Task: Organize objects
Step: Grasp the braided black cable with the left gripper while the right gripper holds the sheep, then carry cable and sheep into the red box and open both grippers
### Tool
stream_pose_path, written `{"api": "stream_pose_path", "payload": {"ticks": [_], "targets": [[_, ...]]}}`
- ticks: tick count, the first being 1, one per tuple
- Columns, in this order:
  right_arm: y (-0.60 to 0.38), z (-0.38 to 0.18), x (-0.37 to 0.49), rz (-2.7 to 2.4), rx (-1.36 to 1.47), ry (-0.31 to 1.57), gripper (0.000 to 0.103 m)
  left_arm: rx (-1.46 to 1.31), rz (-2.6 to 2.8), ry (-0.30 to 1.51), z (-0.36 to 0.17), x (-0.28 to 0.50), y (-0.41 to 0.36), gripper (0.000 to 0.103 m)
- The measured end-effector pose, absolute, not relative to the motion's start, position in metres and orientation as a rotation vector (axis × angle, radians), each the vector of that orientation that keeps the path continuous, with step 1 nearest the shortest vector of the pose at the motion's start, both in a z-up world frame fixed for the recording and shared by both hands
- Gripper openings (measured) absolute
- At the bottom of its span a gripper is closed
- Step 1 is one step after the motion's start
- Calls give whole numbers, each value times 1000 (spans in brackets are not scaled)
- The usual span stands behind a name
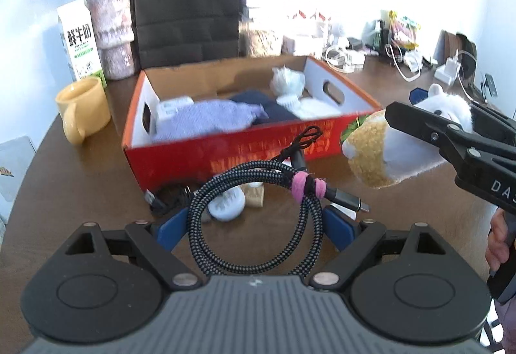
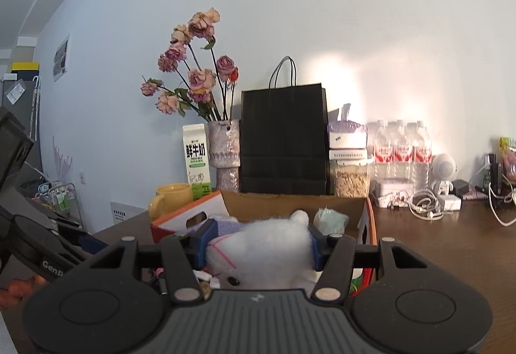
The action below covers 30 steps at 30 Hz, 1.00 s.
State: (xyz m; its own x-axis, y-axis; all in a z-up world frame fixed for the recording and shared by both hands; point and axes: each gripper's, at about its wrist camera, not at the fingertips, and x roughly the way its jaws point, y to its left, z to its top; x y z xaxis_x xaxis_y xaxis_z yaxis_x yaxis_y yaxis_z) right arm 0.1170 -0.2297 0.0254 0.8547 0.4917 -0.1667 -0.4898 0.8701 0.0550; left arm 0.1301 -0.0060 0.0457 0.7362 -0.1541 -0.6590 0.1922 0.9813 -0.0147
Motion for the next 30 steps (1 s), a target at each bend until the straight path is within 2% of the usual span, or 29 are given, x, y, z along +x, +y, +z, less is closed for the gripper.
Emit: {"api": "stream_pose_path", "payload": {"ticks": [14, 30], "targets": [[-200, 63, 185, 516, -26, 117, 54, 6, -148, 651, 75, 195, 4, 90], [-167, 50, 285, 516, -64, 154, 54, -25, -80, 685, 60, 291, 20, 90]]}}
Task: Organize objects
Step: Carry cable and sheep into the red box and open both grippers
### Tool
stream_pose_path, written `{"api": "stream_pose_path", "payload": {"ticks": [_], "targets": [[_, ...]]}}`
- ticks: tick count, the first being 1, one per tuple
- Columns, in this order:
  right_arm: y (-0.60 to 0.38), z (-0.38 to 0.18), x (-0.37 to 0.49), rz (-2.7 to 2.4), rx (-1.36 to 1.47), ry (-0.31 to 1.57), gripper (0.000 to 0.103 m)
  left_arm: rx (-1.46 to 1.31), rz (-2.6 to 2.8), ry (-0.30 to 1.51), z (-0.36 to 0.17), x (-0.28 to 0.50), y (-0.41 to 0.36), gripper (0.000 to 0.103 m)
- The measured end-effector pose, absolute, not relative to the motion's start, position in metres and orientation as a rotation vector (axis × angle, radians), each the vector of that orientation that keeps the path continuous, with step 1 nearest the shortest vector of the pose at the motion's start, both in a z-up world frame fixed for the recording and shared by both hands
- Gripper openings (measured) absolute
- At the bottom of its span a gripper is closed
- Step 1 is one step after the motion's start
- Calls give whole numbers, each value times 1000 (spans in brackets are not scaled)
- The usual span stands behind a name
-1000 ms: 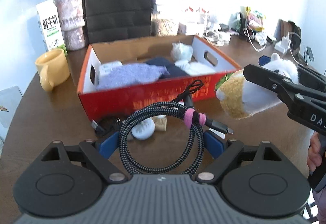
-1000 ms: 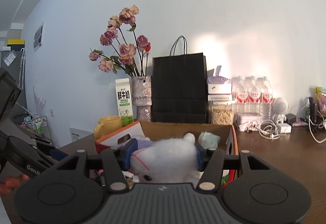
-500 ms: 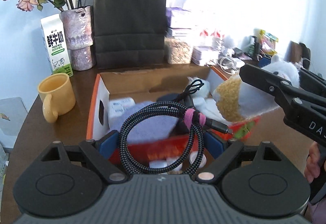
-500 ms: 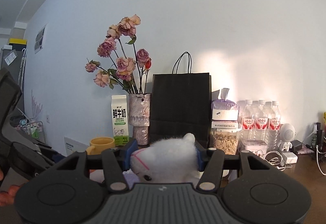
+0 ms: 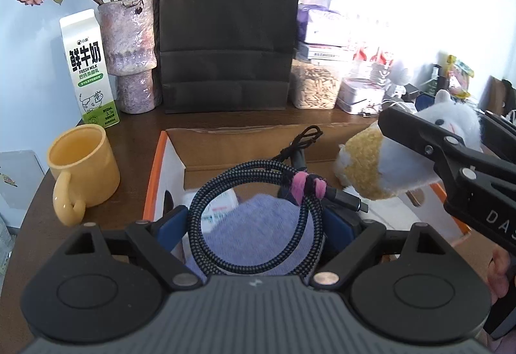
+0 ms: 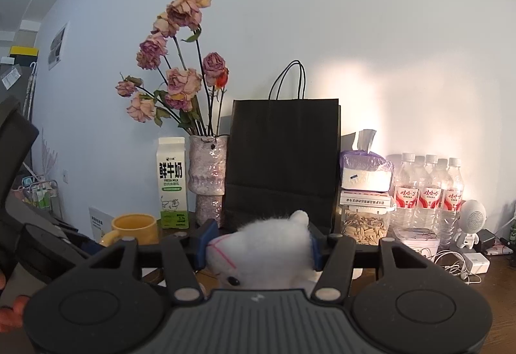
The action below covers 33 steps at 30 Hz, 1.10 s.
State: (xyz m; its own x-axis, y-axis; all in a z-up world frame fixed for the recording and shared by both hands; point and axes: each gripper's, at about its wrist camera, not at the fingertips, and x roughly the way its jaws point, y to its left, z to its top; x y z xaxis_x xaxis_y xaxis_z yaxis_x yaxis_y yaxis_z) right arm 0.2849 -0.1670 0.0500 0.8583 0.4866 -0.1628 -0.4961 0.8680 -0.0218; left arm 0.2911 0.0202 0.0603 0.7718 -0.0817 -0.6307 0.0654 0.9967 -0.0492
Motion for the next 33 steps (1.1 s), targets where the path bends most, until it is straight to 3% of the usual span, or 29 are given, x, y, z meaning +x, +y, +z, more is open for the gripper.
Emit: {"api": "stream_pose_path", "payload": {"ticks": [6, 9, 11, 12, 33], "targets": [[-164, 38, 312, 515, -70, 184, 54, -17, -56, 686, 52, 314, 21, 90], [-166, 29, 323, 511, -71, 233, 61, 2, -27, 691, 46, 320, 20, 91], [-168, 24, 326, 502, -67, 261, 101, 3, -14, 689, 43, 321, 21, 99], [-170, 23, 325, 499, -62, 259, 103, 4, -8, 681, 42, 320, 22, 103], [-177, 36, 293, 487, -43, 326, 103, 16, 26, 642, 55, 281, 21, 103]]}}
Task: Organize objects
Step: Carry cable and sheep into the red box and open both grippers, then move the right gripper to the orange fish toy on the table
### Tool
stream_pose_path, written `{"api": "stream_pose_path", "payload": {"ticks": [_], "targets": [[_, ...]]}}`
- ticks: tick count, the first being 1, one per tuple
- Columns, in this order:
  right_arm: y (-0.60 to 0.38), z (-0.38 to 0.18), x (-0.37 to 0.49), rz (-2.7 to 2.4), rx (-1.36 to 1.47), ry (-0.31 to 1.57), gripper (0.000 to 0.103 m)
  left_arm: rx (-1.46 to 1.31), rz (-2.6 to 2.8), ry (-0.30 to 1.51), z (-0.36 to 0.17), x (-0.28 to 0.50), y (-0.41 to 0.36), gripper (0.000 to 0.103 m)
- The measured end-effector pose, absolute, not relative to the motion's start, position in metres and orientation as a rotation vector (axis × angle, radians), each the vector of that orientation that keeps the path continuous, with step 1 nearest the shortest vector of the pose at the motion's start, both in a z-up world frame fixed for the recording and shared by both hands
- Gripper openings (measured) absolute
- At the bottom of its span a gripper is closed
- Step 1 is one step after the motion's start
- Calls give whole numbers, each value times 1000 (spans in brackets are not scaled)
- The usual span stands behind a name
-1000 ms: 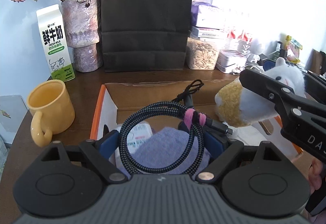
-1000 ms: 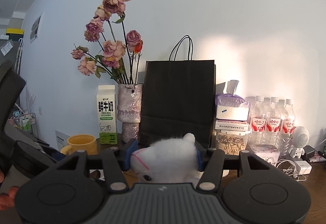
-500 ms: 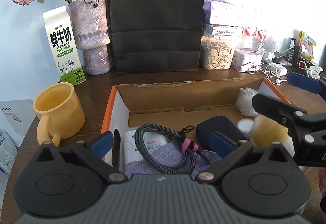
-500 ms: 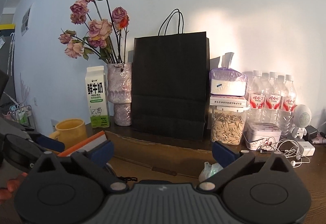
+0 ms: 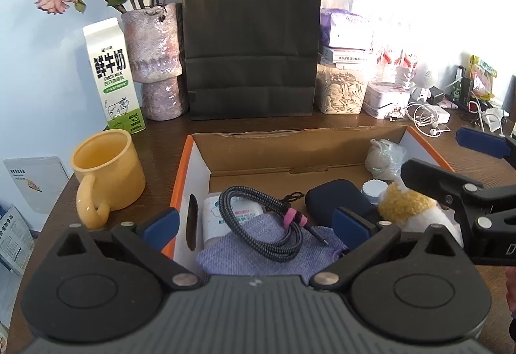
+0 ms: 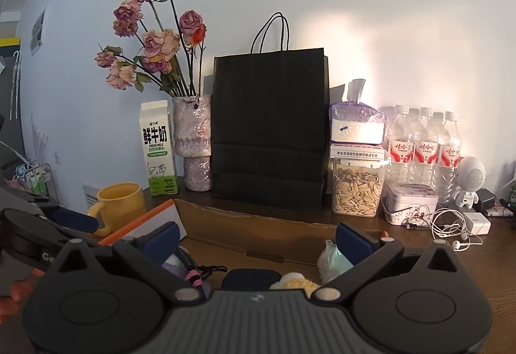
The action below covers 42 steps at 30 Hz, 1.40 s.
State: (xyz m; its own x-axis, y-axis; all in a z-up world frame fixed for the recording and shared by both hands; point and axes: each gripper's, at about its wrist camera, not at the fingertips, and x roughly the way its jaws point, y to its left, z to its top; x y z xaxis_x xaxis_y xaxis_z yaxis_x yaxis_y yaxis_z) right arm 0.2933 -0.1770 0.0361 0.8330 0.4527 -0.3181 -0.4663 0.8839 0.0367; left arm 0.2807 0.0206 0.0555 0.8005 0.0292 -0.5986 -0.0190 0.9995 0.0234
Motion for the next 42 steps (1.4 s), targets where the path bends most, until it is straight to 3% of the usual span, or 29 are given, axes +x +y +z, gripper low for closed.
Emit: {"api": "stream_pose_path", "payload": {"ticks": [24, 42], "targets": [[-194, 32, 198, 485, -84, 418, 103, 4, 44, 637, 52, 186, 18, 103], [-208, -9, 147, 506, -112, 538, 103, -16, 40, 673, 22, 126, 20, 103]]}}
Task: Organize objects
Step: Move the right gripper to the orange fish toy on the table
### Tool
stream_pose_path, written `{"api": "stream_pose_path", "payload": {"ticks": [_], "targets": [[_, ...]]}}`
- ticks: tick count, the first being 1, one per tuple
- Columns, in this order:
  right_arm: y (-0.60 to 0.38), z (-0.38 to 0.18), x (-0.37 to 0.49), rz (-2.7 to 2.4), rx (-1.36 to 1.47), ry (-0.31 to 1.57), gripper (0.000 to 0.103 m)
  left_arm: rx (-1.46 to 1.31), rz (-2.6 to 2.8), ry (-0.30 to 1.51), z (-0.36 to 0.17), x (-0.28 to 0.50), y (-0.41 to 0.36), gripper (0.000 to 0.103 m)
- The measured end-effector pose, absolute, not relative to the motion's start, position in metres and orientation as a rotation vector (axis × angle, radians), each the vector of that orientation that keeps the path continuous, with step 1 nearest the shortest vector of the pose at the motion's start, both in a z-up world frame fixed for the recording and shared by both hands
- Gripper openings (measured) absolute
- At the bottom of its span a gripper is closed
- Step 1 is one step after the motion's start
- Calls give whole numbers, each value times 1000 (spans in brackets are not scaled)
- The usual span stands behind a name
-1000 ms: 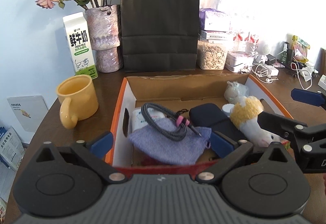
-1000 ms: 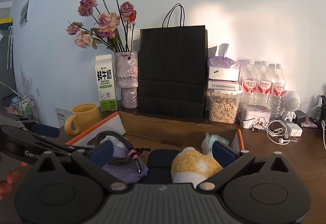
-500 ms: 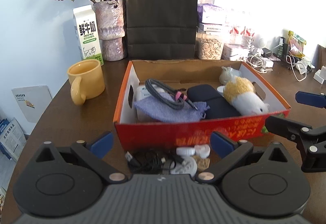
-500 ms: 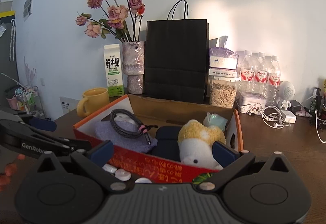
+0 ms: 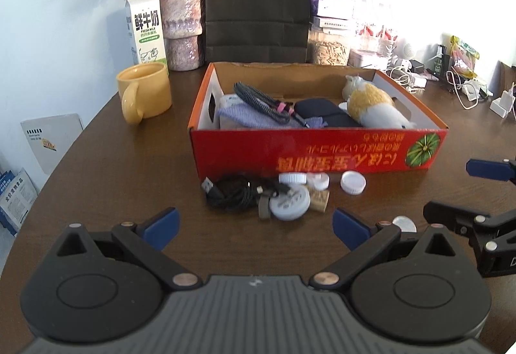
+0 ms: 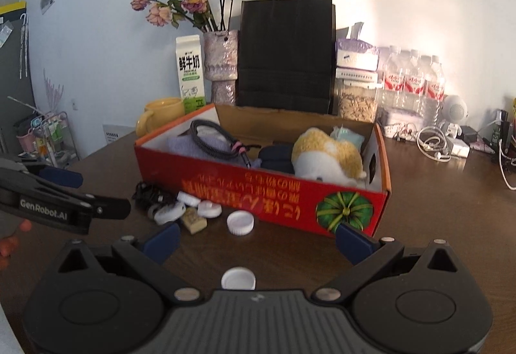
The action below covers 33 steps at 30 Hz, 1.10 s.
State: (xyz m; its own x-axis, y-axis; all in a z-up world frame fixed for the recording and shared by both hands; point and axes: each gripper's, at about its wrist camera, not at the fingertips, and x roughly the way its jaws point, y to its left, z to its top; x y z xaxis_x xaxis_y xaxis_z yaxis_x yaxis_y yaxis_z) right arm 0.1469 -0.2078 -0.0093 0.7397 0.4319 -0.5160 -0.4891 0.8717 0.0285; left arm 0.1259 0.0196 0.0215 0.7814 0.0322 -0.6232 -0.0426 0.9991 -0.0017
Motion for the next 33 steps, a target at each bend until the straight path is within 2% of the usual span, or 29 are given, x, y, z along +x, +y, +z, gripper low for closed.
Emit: {"api": "stream_pose_path", "payload": {"ticks": [13, 15, 17, 19, 25, 30, 33], "targets": [[-207, -47, 125, 542, -142, 626, 102, -57, 33, 668, -2, 94, 25, 103], [-205, -50, 124, 555, -153, 623, 98, -60, 30, 662, -3, 92, 25, 103], [-202, -51, 125, 569, -162, 625, 86, -56, 30, 654, -4, 91, 24, 103], [-200, -52, 127, 579, -164, 628, 82, -56, 30, 648, -4, 90, 24, 103], [-194, -53, 131, 590, -146, 636, 71, -81, 23, 644, -6, 88, 24, 103], [-188, -56, 133, 575, -152, 642, 71, -95, 18, 647, -8, 89, 23, 103], [-184, -56, 132, 561, -166, 638, 65, -97, 13, 651, -9, 90, 22, 103]]}}
